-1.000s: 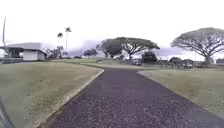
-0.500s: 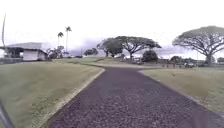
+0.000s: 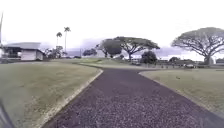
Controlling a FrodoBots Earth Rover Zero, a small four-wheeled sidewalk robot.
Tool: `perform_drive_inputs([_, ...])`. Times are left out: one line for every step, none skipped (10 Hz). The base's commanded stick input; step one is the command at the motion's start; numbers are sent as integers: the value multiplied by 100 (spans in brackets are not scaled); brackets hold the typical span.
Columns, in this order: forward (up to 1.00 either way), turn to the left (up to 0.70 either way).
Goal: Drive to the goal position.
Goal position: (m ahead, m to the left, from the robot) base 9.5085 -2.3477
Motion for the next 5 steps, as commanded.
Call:
perform_drive_inputs([70, 0])
perform_drive_inputs([70, 0])
perform_drive_inputs([70, 0])
perform_drive_inputs([70, 0])
perform_drive_inputs([70, 0])
